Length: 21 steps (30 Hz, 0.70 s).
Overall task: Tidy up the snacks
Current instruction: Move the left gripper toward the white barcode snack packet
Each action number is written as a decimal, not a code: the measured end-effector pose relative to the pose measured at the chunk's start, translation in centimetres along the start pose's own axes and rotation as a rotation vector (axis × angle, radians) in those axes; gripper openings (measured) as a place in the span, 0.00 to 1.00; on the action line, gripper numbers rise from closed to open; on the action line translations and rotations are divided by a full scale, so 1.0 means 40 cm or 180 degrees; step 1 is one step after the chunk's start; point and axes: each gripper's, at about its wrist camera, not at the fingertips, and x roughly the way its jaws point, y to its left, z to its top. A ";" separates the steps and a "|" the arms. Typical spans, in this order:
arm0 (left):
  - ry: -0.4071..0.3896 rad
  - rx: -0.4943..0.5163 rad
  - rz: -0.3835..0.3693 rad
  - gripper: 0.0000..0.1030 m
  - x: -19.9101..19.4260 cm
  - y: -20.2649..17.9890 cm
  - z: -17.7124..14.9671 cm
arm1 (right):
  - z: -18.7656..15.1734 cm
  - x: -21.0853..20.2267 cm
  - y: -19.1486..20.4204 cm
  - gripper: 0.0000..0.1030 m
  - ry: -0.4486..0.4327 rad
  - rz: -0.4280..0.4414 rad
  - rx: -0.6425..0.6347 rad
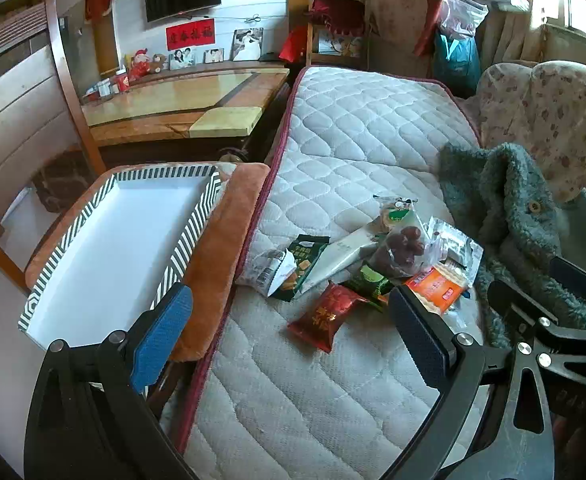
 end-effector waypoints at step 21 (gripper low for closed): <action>0.0210 -0.0092 -0.0159 0.97 0.036 -0.003 -0.017 | -0.008 0.011 -0.037 0.96 0.0060 -0.0117 0.0026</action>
